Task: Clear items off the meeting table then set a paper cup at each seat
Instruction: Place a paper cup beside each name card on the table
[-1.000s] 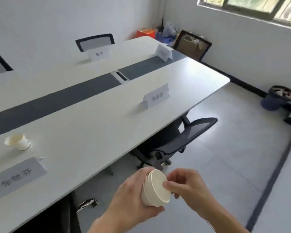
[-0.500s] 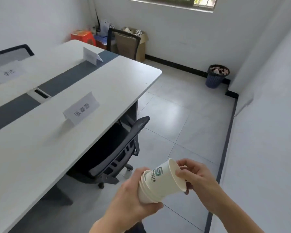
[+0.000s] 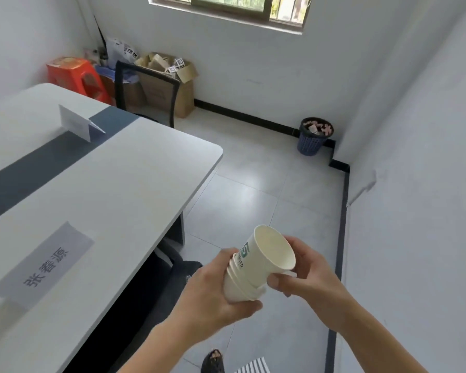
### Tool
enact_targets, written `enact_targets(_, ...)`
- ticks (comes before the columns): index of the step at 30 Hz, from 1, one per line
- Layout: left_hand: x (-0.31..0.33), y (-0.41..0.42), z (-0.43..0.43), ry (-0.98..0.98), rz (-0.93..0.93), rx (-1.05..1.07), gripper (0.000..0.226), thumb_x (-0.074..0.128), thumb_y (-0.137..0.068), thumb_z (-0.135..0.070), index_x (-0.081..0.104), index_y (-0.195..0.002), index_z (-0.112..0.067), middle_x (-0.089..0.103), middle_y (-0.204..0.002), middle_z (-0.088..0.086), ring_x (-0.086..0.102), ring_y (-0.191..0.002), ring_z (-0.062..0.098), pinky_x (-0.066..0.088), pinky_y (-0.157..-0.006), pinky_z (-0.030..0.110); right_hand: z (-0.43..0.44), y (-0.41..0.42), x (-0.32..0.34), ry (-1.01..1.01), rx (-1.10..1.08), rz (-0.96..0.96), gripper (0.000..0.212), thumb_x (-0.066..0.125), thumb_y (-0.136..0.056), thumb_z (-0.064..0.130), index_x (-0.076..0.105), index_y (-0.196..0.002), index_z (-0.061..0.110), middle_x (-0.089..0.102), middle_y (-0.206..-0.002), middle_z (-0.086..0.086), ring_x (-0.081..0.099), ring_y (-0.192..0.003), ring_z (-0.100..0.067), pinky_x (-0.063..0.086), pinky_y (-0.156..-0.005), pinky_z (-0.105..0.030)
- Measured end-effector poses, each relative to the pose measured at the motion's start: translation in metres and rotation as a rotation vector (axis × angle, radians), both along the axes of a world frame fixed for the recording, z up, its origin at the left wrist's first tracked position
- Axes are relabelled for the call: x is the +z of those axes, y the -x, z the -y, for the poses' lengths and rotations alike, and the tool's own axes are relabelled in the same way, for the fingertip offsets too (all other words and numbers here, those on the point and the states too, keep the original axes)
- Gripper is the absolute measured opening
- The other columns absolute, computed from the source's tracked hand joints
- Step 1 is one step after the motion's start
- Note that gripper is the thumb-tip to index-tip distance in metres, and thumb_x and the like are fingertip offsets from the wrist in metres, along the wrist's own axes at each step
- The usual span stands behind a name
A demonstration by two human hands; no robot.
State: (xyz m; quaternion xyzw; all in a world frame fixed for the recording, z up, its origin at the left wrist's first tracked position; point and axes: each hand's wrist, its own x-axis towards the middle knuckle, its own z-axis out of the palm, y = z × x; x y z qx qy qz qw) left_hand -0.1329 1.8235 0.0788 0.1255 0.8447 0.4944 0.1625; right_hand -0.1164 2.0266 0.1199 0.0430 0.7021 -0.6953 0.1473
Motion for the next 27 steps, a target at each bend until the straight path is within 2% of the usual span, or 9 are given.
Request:
enact_targets(6, 0.001, 0.08, -0.016, 0.003, 0.036, 0.017, 0.064, 0.083, -0.06, -0.043, 0.049, -0.114, -0.041, 0.066, -0.097, -0.012, 0.065, -0.087, 0.011, 0.056, -0.077, 0.041, -0.013, 0.1, -0.014, 0.033, 0.005, 0.031, 0.046, 0.079, -0.052, 0.034, 0.071, -0.097, 0.031, 0.073, -0.091, 0.005, 0.063, -0.076, -0.004, 0.048, -0.058, -0.024)
enact_targets(11, -0.014, 0.151, -0.033, 0.035, 0.064, 0.191, 0.063, 0.084, -0.059, -0.045, 0.049, -0.11, -0.038, 0.065, -0.091, -0.007, 0.063, -0.081, 0.013, 0.056, -0.076, 0.043, -0.04, 0.207, -0.039, 0.128, 0.017, 0.074, 0.056, 0.076, -0.052, 0.034, 0.067, -0.104, 0.015, 0.073, -0.096, -0.007, 0.069, -0.088, -0.024, 0.055, -0.07, -0.034)
enact_targets(16, -0.019, 0.223, -0.062, 0.063, 0.097, 0.448, 0.068, 0.084, -0.054, -0.053, 0.045, -0.109, -0.046, 0.063, -0.093, -0.009, 0.061, -0.086, 0.011, 0.055, -0.081, 0.035, -0.068, 0.326, -0.048, 0.131, 0.134, 0.079, 0.059, 0.076, -0.051, 0.037, 0.066, -0.108, 0.024, 0.073, -0.1, 0.0, 0.068, -0.095, -0.018, 0.054, -0.078, -0.035)
enact_targets(19, -0.012, 0.25, -0.073, 0.048, 0.127, 0.596, 0.07, 0.084, -0.053, -0.053, 0.044, -0.11, -0.047, 0.063, -0.098, -0.012, 0.059, -0.093, 0.008, 0.053, -0.085, 0.029, -0.067, 0.386, -0.049, 0.081, 0.277, 0.067, 0.062, 0.075, -0.049, 0.04, 0.064, -0.109, 0.024, 0.074, -0.095, 0.005, 0.068, -0.089, -0.009, 0.054, -0.072, -0.027)
enact_targets(21, -0.01, 0.258, -0.075, 0.034, 0.149, 0.716, 0.069, 0.086, -0.054, -0.049, 0.046, -0.11, -0.045, 0.063, -0.096, -0.014, 0.06, -0.09, 0.006, 0.054, -0.079, 0.027, -0.055, 0.42, -0.053, 0.049, 0.391, 0.052, 0.061, 0.075, -0.049, 0.04, 0.063, -0.107, 0.024, 0.073, -0.092, 0.008, 0.067, -0.086, -0.006, 0.054, -0.07, -0.024)
enact_targets(24, -0.011, 0.257, -0.068, -0.009, 0.206, 0.91, 0.067, 0.088, -0.056, -0.044, 0.048, -0.11, -0.045, 0.062, -0.093, -0.015, 0.059, -0.079, 0.002, 0.053, -0.057, 0.027, -0.024, 0.456, -0.063, -0.001, 0.536, 0.018, 0.057, 0.075, -0.05, 0.04, 0.062, -0.104, 0.028, 0.072, -0.092, 0.009, 0.066, -0.087, -0.005, 0.053, -0.07, -0.021)
enact_targets(27, -0.016, 0.253, -0.056, -0.038, 0.223, 1.068, 0.068, 0.088, -0.056, -0.043, 0.047, -0.11, -0.044, 0.06, -0.092, -0.024, 0.057, -0.076, -0.002, 0.052, -0.055, 0.027, 0.014, 0.478, -0.076, -0.055, 0.673, -0.027, 0.059, 0.074, -0.051, 0.042, 0.06, -0.106, 0.028, 0.07, -0.096, 0.007, 0.065, -0.089, -0.006, 0.053, -0.068, -0.016)
